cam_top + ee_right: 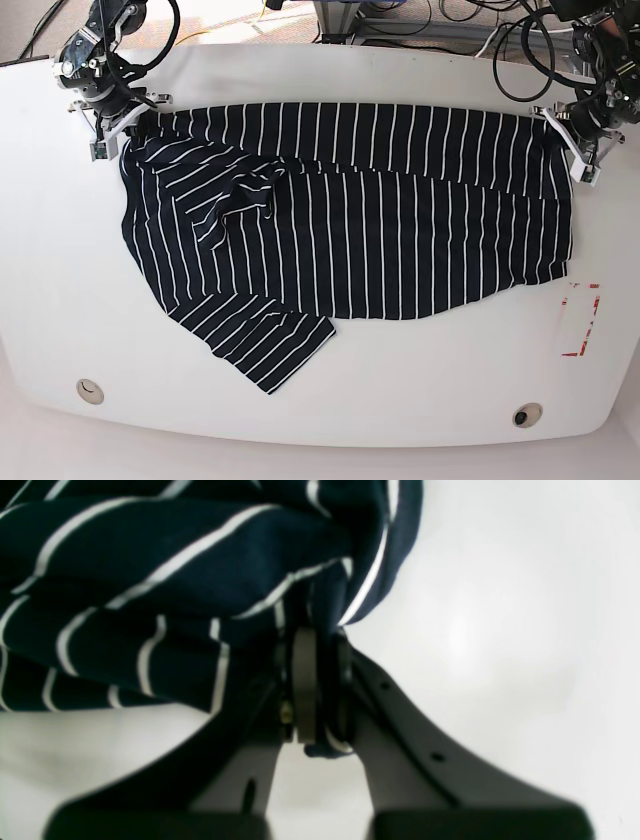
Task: Layout the t-shirt on the table in an organized manner, then fold the t-shirt properly
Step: 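Hold the shirt edge with both grippers and stretch it taut, then release the shirt and move both grippers back onto its body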
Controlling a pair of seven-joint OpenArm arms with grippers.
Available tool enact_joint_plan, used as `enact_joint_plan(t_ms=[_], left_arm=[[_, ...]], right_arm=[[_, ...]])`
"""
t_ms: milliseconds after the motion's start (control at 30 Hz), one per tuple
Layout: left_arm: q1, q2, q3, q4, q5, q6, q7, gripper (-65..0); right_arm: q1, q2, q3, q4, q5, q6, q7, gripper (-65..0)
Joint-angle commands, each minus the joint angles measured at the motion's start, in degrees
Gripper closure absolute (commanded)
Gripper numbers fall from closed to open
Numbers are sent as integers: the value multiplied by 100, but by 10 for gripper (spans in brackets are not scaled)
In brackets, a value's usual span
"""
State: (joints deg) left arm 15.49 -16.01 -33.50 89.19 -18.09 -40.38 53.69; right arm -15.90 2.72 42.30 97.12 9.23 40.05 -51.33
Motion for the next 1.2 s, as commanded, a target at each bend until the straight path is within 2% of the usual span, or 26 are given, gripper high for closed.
enact_joint_plan(t_ms=[0, 200, 500, 1167], left_arm=[[232, -162, -22, 264, 389, 38, 393, -36], [671, -241, -22, 800, 389, 38, 393, -39], [1076, -461, -22, 932, 380, 38, 402, -42], [1120, -531, -22, 905, 415, 38, 402, -43]], right_arm=[[-102, 5, -6, -37, -312, -5, -419, 0], [-331, 31, 3, 59, -321, -5, -419, 0], [-779, 49, 3, 516, -321, -5, -427, 0], [-1693, 5, 126, 1202, -277, -5, -427, -5]])
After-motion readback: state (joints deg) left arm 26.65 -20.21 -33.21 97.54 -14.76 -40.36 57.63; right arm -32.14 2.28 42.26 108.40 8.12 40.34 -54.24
